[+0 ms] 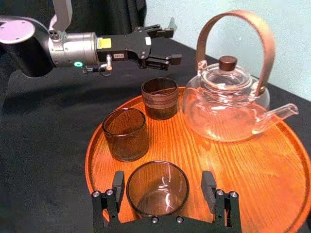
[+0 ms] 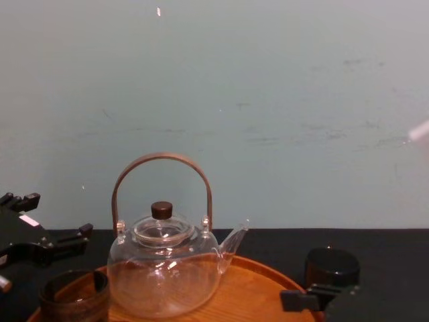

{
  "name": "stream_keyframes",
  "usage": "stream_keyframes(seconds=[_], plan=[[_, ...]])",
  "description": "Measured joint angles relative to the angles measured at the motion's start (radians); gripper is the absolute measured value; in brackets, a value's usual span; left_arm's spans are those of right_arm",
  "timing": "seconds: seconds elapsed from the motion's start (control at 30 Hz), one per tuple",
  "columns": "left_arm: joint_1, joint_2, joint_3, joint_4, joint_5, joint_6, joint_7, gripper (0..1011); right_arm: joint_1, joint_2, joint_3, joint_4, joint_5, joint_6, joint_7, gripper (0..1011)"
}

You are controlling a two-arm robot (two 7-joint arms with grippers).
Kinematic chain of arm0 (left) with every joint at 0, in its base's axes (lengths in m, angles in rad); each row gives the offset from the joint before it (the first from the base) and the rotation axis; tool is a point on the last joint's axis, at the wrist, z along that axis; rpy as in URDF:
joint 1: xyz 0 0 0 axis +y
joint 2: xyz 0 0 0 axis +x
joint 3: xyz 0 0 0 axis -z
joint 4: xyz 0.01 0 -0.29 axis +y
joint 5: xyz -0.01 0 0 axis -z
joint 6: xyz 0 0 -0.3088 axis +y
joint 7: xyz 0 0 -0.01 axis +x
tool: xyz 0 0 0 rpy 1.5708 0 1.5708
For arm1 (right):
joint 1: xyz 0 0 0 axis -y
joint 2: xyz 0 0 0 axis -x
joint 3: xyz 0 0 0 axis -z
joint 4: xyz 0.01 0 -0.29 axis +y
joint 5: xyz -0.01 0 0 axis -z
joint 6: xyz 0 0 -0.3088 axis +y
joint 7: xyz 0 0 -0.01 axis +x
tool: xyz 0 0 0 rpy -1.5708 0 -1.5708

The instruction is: Pick up the glass from the table and place it on the tray.

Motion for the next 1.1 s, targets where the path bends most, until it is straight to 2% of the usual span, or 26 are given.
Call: stream_keyframes(seconds=[0.3, 0.37, 0.63, 0.87, 1.1], plan=[[0.0, 0.0, 0.0, 0.0, 0.0, 0.0, 0.0, 1001, -0.063, 0.072, 0.054, -0.074, 0.047, -0.009, -0.005, 1002], [0.0, 0.0, 0.0, 0.0, 0.0, 0.0, 0.0, 1001, -0.087, 0.099, 0.072, -0.096, 0.059, -0.017, -0.008, 1002], [0.0, 0.0, 0.0, 0.0, 0.0, 0.0, 0.0, 1001, -0.149, 0.161, 0.13, -0.134, 0.089, -0.047, -0.023, 1002], [0.0, 0.0, 0.0, 0.0, 0.0, 0.0, 0.0, 1001, -0.192, 0.162, 0.191, -0.142, 0.102, -0.065, -0.093, 1002], [0.0, 0.0, 0.0, 0.0, 0.0, 0.0, 0.0, 1001, -0.199, 0.119, 0.227, -0.127, 0.083, -0.049, -0.182, 1002]])
